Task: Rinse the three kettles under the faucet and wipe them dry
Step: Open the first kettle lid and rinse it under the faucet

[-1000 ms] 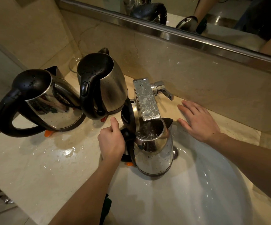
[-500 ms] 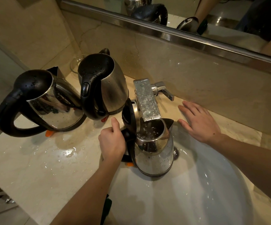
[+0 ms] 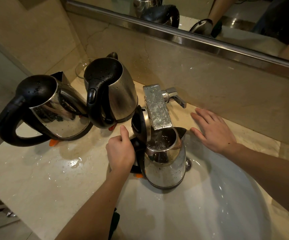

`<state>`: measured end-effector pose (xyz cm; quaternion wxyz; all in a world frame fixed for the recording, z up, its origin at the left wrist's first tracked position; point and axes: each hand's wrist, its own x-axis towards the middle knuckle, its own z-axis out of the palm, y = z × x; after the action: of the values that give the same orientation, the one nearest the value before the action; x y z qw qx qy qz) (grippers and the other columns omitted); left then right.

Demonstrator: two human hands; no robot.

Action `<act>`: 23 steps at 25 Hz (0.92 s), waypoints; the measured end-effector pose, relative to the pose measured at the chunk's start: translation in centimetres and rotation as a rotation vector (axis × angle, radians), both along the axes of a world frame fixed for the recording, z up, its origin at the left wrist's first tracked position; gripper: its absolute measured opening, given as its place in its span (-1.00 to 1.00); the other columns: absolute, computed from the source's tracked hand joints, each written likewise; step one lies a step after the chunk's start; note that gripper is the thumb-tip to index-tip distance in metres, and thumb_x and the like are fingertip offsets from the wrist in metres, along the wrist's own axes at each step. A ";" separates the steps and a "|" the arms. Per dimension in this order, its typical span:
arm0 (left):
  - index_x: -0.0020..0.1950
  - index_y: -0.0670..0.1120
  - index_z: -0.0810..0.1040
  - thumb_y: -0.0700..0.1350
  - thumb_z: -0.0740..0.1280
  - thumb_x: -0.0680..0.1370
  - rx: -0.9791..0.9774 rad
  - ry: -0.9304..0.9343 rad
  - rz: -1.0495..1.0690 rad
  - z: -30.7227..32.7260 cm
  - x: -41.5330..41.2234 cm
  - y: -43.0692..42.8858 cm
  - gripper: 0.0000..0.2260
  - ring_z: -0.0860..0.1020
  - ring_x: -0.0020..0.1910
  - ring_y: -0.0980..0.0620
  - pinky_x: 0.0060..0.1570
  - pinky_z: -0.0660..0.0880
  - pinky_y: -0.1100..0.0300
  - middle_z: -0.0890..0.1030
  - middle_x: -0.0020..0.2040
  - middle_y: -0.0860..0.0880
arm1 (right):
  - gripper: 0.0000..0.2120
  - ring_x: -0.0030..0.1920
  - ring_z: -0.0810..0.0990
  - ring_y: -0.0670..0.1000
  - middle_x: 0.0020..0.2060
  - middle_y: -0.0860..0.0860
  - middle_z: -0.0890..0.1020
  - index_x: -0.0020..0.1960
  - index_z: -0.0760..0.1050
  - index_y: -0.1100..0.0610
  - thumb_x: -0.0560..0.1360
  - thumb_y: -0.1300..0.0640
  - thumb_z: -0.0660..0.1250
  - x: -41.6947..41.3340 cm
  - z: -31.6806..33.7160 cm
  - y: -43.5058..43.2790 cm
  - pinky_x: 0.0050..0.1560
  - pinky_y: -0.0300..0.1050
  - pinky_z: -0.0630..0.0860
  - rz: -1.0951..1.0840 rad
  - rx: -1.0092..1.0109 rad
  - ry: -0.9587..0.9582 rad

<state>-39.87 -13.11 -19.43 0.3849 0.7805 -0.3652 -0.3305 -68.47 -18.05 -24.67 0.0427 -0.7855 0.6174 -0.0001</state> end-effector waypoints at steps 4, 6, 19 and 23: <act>-0.46 -0.13 0.24 0.11 0.07 0.67 0.010 0.002 0.002 0.2 -0.1 0.0 -0.45 0.33 -0.46 -0.01 -0.31 0.32 0.10 0.32 -0.48 -0.10 | -0.35 0.48 0.24 0.12 0.50 0.02 0.30 0.52 0.24 0.03 0.58 -0.28 -0.17 0.0 0.0 0.0 0.45 0.07 0.20 0.002 0.001 0.000; -0.46 -0.13 0.24 0.11 0.07 0.68 0.016 0.001 0.007 0.2 0.0 0.0 -0.45 0.33 -0.45 -0.02 -0.30 0.32 0.10 0.32 -0.47 -0.10 | -0.35 0.49 0.23 0.11 0.51 0.02 0.30 0.52 0.23 0.03 0.58 -0.29 -0.17 0.0 -0.1 0.0 0.45 0.07 0.20 0.003 0.000 -0.003; -0.47 -0.11 0.25 0.10 0.08 0.67 0.003 -0.005 0.007 0.3 -0.1 0.0 -0.46 0.31 -0.46 -0.01 -0.31 0.30 0.08 0.31 -0.49 -0.09 | -0.37 0.49 0.22 0.10 0.51 0.02 0.29 0.53 0.21 0.02 0.59 -0.27 -0.15 -0.1 -0.2 -0.1 0.44 0.06 0.21 0.008 0.001 0.021; -0.47 -0.11 0.24 0.11 0.07 0.67 0.002 -0.008 0.004 0.2 0.0 0.0 -0.46 0.30 -0.46 -0.01 -0.31 0.30 0.07 0.30 -0.49 -0.08 | -0.38 0.50 0.19 0.08 0.52 0.01 0.27 0.53 0.19 0.01 0.59 -0.27 -0.15 -0.2 -0.3 -0.2 0.45 0.04 0.18 0.006 0.007 0.032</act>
<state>-39.92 -13.10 -19.25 0.3834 0.7830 -0.3647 -0.3269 -68.63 -18.20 -24.98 0.0353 -0.7872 0.6155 0.0147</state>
